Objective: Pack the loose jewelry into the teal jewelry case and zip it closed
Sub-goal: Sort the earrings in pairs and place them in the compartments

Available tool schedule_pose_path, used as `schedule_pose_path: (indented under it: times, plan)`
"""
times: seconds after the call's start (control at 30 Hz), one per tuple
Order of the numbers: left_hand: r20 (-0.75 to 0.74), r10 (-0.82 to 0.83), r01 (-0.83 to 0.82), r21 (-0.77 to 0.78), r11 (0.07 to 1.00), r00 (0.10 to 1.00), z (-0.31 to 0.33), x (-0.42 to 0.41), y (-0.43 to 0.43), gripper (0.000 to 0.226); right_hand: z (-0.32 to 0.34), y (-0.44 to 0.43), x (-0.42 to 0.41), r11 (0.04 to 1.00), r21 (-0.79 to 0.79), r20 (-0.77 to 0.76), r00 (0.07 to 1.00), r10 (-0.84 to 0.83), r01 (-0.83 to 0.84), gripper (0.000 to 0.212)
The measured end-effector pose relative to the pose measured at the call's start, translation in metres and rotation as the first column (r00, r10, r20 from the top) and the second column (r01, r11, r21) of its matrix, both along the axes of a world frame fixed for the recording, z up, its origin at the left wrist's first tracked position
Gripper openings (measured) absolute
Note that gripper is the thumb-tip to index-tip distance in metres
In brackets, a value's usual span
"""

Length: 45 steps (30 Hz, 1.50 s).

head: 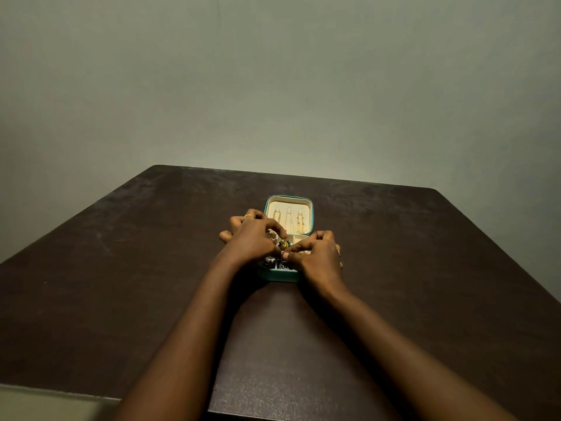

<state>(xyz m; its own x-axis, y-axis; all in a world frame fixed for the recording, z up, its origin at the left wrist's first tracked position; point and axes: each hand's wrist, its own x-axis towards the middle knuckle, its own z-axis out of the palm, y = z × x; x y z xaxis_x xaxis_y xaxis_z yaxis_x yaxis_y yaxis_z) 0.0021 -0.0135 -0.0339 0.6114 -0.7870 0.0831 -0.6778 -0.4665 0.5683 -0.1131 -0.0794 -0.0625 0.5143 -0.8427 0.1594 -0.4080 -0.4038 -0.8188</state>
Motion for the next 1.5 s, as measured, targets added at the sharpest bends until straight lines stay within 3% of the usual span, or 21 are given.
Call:
schedule_pose_path:
  times: [0.3,0.53,0.67,0.8,0.9,1.0,1.1,1.27,1.37,1.5]
  plan:
    - [-0.287,0.025,-0.016,0.036,0.999,0.958,-0.007,0.003,-0.005,0.036,0.004,0.0,-0.002,0.998,0.037,-0.064,0.997,-0.039,0.041,0.003]
    - [-0.504,-0.005,-0.036,-0.072,0.997,0.864,-0.003,0.017,0.002,0.033,-0.001,-0.004,0.002,0.999,0.021,0.054,0.998,-0.031,0.03,0.011]
    - [-0.503,0.028,-0.072,-0.069,0.995,0.864,-0.009,0.021,-0.002,0.032,0.001,-0.009,0.0,0.999,0.022,0.1,0.994,-0.038,0.036,0.015]
    - [-0.524,0.011,-0.05,-0.06,0.997,0.851,-0.018,0.024,-0.009,0.037,0.005,-0.009,-0.004,0.998,-0.033,0.027,0.998,0.057,-0.056,0.003]
    - [-0.495,0.026,-0.052,-0.037,0.998,0.869,-0.022,0.026,-0.01,0.04,0.006,-0.003,-0.005,0.992,-0.039,-0.048,0.992,0.116,-0.118,0.022]
    - [-0.479,0.045,-0.052,-0.001,0.999,0.877,-0.018,0.022,-0.008,0.038,0.005,-0.002,-0.005,0.988,-0.111,-0.108,0.989,0.1,-0.112,0.004]
    - [-0.407,0.068,-0.068,0.015,0.998,0.911,-0.008,0.005,-0.003,0.024,0.001,-0.005,-0.004,0.984,-0.136,-0.127,0.987,0.101,-0.119,0.012]
    - [-0.365,0.06,-0.069,-0.012,0.998,0.929,-0.014,0.007,-0.007,0.034,-0.002,-0.006,-0.003,0.984,-0.111,-0.114,0.986,0.123,-0.136,0.008]
    - [-0.443,0.024,-0.054,-0.055,0.997,0.896,-0.014,0.017,-0.006,0.04,-0.002,-0.01,-0.003,0.991,-0.048,0.025,0.992,0.123,-0.122,0.011]
    - [-0.491,0.059,-0.169,-0.182,0.969,0.869,-0.015,0.028,-0.003,0.026,-0.001,-0.018,-0.003,0.996,0.072,0.25,0.968,0.029,-0.049,0.036]
